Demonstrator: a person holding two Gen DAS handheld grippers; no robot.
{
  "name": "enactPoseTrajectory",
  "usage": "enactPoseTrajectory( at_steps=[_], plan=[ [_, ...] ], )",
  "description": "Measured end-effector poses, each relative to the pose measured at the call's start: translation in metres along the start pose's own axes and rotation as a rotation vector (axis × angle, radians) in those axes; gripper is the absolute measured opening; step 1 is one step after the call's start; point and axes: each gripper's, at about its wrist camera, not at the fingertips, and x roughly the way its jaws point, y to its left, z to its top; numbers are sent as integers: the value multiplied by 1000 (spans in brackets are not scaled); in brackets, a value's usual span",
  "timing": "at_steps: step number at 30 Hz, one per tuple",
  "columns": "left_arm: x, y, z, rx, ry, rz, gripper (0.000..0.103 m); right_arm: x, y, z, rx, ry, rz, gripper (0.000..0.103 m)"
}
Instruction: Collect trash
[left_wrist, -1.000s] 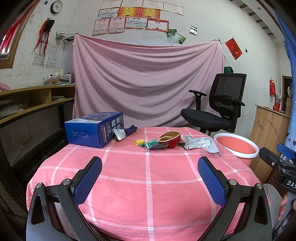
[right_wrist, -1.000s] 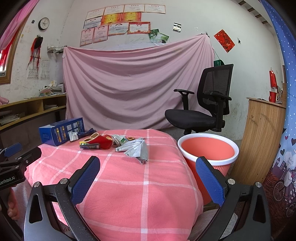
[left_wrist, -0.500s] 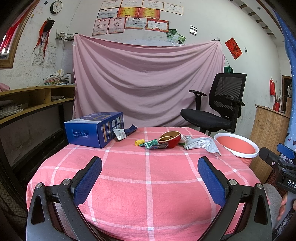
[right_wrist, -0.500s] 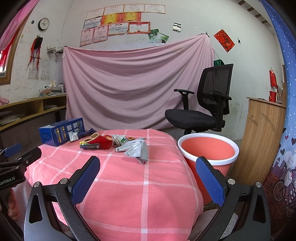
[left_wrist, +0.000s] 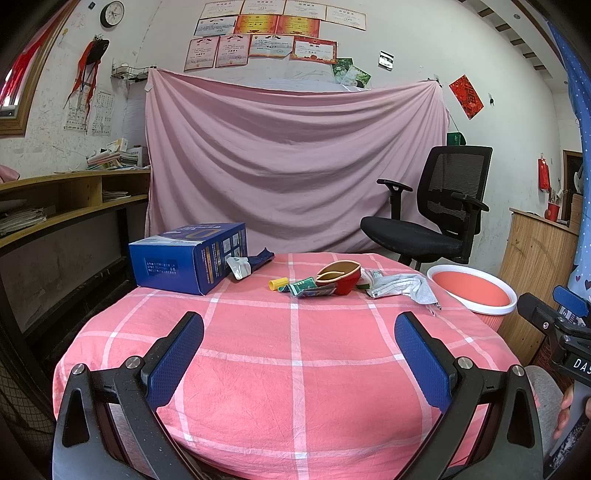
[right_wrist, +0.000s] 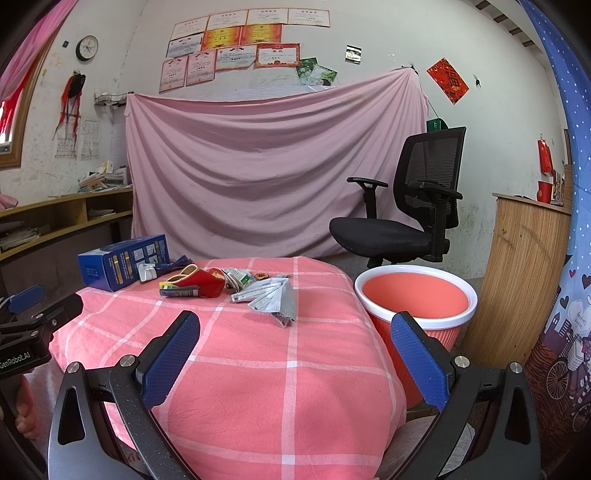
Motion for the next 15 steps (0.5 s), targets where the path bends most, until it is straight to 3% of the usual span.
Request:
enactPoseTrajectory(
  at_steps=[15],
  plan=[
    [1,-4,2,-8,-1,5,101,1,0,0,1,12,-4,103]
  ],
)
